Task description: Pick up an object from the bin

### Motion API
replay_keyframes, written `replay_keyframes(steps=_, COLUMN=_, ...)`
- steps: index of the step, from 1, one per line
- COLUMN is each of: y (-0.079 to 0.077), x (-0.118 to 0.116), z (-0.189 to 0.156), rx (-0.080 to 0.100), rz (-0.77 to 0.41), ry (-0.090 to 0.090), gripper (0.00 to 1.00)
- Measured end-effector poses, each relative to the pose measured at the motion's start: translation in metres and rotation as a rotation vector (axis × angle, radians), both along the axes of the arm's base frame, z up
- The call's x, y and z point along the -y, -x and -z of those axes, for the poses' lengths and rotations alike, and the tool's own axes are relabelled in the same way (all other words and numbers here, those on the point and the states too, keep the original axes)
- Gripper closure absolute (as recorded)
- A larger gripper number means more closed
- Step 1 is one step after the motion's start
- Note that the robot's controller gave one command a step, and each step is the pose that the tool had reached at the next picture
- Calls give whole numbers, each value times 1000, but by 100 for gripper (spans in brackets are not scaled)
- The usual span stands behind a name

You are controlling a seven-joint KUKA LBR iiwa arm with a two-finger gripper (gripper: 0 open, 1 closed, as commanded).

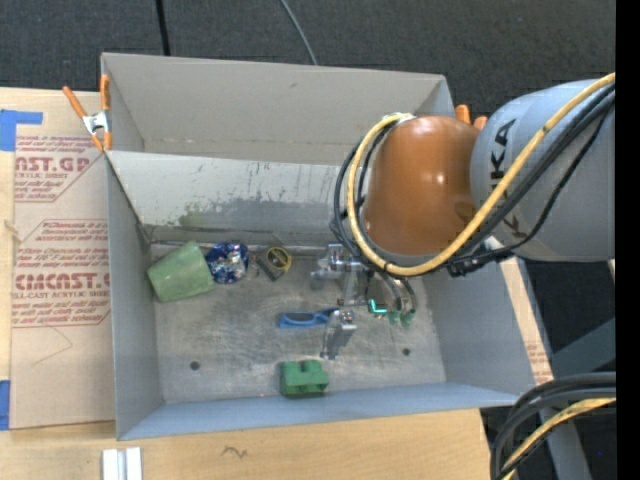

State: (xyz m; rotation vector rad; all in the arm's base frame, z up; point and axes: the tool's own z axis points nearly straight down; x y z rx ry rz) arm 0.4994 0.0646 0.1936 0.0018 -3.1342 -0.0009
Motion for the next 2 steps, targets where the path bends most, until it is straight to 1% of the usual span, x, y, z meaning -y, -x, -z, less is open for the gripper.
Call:
replay_keyframes(steps=1, y=-51, x=26, z=123, rx=14, rz=-101, ry=-1, gripper=0)
replay_keyframes(steps=2, y=-51, x=25, z=116, rx=13, rz=-102, ry=-2, gripper=100)
